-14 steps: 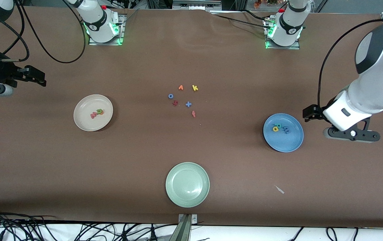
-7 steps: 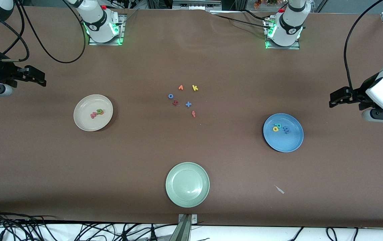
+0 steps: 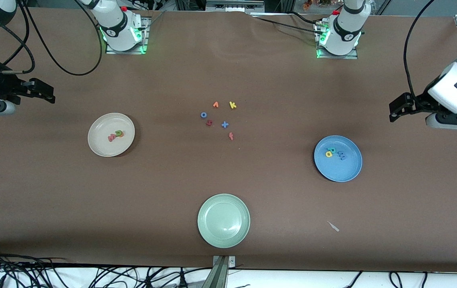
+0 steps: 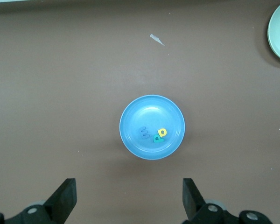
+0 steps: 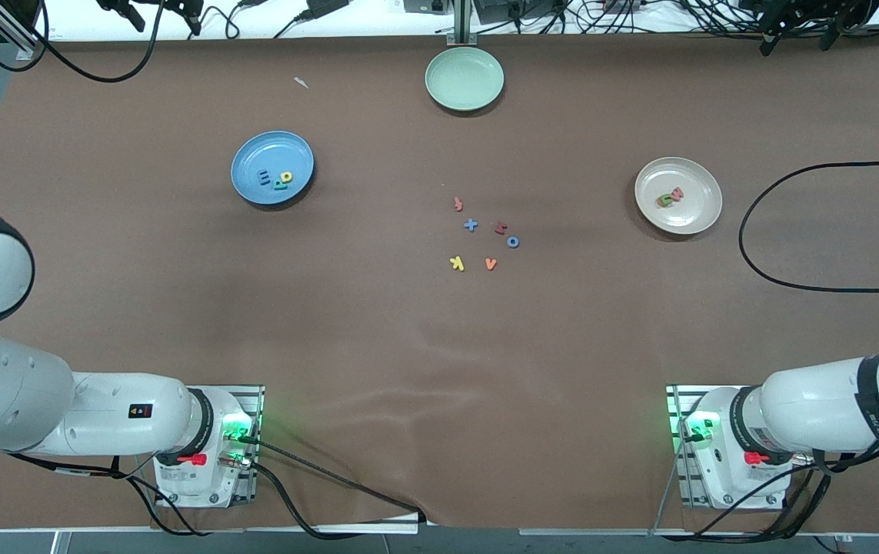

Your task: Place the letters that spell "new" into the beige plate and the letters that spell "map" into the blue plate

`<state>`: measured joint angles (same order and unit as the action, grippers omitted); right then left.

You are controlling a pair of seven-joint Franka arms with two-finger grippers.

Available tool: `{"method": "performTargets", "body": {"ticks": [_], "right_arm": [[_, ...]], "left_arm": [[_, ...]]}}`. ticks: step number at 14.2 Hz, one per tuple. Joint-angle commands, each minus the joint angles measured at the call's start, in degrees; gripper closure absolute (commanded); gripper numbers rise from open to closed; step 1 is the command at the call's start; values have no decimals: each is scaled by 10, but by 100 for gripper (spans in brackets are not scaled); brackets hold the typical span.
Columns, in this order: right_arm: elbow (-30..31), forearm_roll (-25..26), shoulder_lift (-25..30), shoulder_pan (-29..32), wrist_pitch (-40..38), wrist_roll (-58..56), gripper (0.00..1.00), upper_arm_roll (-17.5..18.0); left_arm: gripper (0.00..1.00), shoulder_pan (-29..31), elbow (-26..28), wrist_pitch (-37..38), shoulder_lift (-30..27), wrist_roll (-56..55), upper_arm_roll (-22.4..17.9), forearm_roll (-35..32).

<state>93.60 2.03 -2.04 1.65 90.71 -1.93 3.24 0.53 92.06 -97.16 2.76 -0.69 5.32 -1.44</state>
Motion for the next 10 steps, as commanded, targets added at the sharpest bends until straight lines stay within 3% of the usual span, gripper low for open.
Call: {"method": "performTargets", "body": {"ticks": [1, 6, 10], "right_arm": [[-1, 4, 3, 4, -4, -1, 0, 3], [-1, 4, 3, 4, -5, -1, 0, 3], [-2, 4, 3, 4, -4, -1, 0, 3]], "left_arm": [[0, -11, 42, -18, -34, 7, -14, 9], [0, -21, 68, -18, -53, 7, -49, 13], [0, -19, 74, 7, -63, 4, -46, 13]]}}
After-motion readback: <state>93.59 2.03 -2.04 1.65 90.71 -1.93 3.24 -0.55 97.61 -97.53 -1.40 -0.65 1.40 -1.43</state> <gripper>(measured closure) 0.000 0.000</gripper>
